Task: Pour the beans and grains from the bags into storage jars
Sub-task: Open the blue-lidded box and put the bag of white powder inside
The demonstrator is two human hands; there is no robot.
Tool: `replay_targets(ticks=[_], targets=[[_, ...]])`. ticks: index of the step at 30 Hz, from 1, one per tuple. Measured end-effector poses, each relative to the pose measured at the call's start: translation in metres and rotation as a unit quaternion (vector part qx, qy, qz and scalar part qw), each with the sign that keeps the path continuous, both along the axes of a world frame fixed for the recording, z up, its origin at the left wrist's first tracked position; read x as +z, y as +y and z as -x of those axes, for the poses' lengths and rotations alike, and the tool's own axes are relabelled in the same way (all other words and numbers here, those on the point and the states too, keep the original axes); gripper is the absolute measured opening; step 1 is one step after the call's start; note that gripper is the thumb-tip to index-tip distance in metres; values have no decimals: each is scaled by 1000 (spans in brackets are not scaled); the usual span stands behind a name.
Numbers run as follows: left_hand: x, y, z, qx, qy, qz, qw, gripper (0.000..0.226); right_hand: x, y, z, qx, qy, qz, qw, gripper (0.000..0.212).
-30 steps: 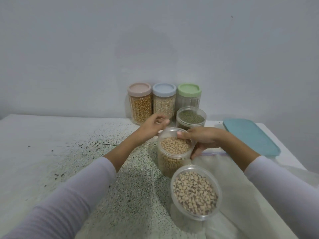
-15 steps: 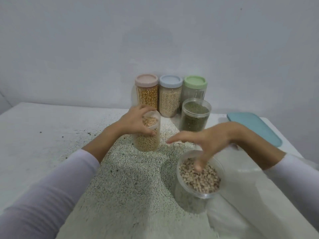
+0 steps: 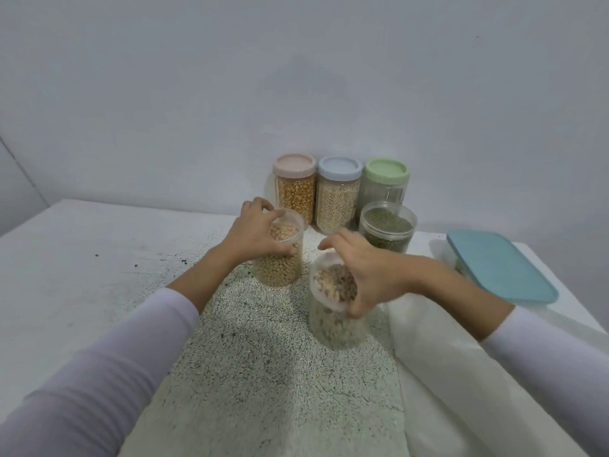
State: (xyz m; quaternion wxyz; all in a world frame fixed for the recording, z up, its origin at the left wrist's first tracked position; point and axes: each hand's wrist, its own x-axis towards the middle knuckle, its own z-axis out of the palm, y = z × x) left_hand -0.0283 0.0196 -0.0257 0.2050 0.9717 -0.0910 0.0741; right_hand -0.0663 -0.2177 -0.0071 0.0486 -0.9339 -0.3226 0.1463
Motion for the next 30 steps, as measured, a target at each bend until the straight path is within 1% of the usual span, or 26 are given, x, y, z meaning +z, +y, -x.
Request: replay_targets(ticks=[3,5,8,10,13,19,26,30], targets=[[2,0,3,-5,5,13,1000,82,-4,8,-15,-21,-78,-5,997,59],[1,-1,4,-14,0,-4,1000,77,-4,15,-17,-33,-128,-6,991,51],[-1,0,2,-27,6,-30,999,77,-4,22,-23,-48,-241,13,969,41],[-1,1,-3,-38,8,-37,999,77,-6,27,-27,-55,-279,14,959,37],[-4,-1,-10,-54,9,-52,997,75,-13,33,-32,-69,-285,20,956,39],[-7,-5,-23,-71,1,-76,995,76,-18,36,-38,-94,-291,-3,952,38],[-6,-2,-27,-82,-5,-76,994,75,-19,45,-45,-133,-279,-11,951,40],[0,-2,-25,-82,4,-99,992,76,-16,47,-46,-142,-273,-22,951,39]])
